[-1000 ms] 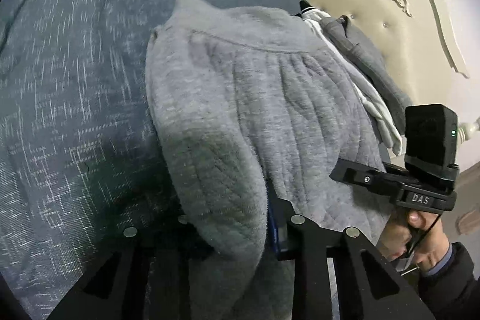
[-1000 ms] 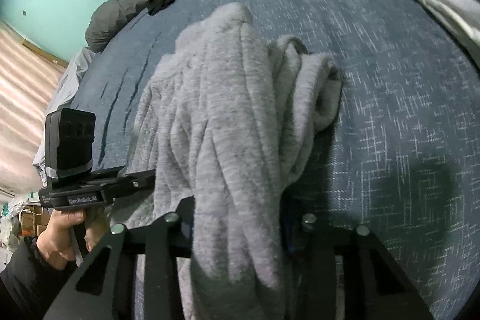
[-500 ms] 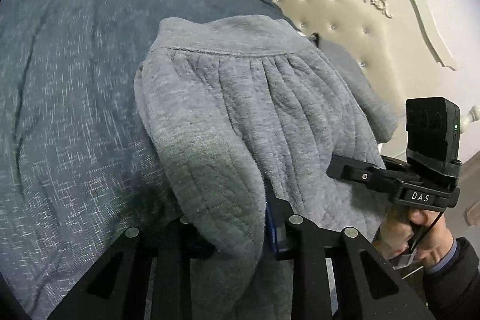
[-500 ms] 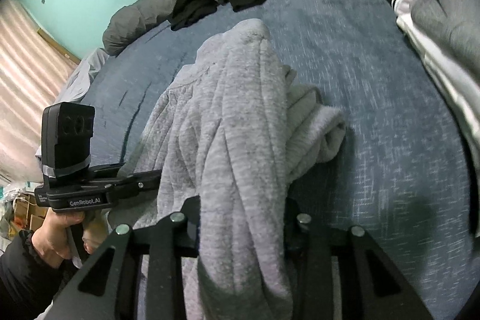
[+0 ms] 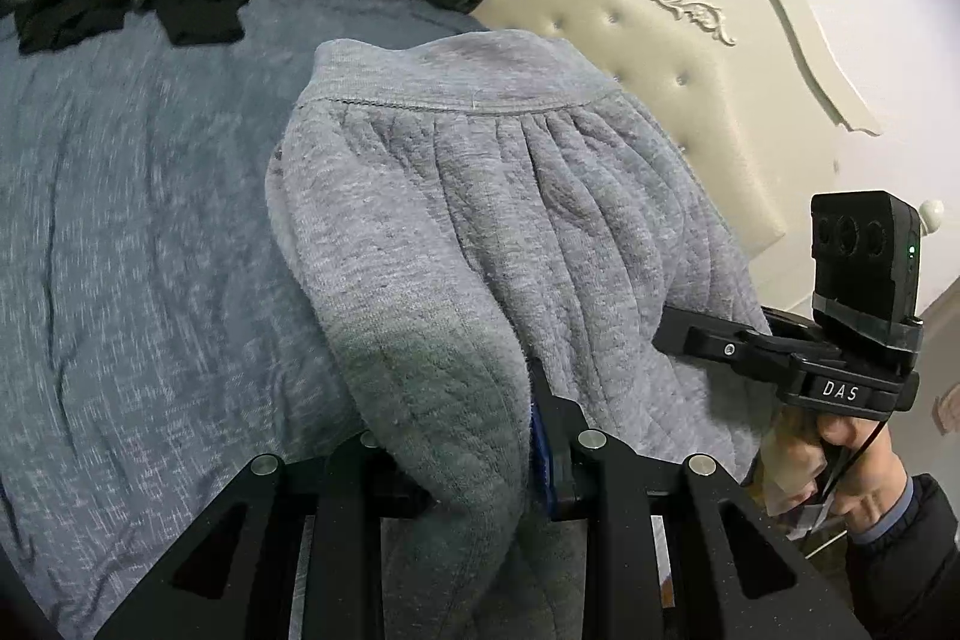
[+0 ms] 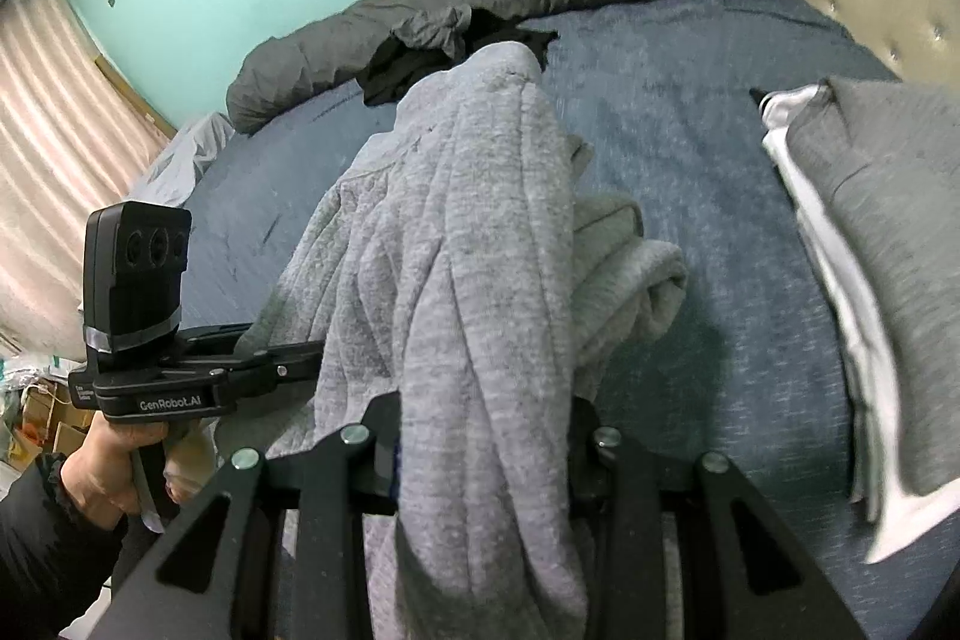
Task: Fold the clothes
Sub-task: 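Carry the grey sweatshirt bundle with both tools over the folded clothes stack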
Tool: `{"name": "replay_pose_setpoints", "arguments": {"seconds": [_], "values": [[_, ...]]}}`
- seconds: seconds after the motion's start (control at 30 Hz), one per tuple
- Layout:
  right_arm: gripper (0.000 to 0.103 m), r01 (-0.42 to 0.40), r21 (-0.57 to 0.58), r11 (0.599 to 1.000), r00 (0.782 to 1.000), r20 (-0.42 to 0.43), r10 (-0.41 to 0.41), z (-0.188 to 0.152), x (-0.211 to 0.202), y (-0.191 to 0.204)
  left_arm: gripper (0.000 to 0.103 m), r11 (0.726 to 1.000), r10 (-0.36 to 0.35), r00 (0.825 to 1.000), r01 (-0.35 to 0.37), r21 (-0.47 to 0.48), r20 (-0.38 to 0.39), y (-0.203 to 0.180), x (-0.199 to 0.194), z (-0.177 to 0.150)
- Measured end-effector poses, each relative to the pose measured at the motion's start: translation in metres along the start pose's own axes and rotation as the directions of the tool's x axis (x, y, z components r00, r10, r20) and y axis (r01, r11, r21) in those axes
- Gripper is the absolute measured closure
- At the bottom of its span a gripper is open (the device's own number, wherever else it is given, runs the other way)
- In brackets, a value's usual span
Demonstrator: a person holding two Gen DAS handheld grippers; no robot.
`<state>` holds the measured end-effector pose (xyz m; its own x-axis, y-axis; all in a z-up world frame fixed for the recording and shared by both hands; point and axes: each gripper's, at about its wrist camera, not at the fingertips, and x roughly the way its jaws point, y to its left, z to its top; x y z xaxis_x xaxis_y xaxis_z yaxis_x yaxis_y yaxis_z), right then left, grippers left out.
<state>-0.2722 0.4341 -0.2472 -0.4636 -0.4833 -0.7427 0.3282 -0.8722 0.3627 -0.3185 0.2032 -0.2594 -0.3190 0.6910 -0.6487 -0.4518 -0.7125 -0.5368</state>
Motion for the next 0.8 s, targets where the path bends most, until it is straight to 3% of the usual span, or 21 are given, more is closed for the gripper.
{"name": "replay_pose_setpoints", "arguments": {"seconds": [0.33,0.8], "values": [[0.069,0.004,-0.025,1.000,0.998,0.058,-0.003,0.028,-0.049,0.002,0.076,0.998,0.011,0.999,-0.013,0.055,0.033,-0.056,0.003,0.055],[0.069,0.052,-0.033,0.998,0.997,0.062,-0.050,0.040,-0.095,-0.027,0.076,0.996,0.023,0.999,-0.025,0.089,0.023,-0.121,0.034,0.079]]}}
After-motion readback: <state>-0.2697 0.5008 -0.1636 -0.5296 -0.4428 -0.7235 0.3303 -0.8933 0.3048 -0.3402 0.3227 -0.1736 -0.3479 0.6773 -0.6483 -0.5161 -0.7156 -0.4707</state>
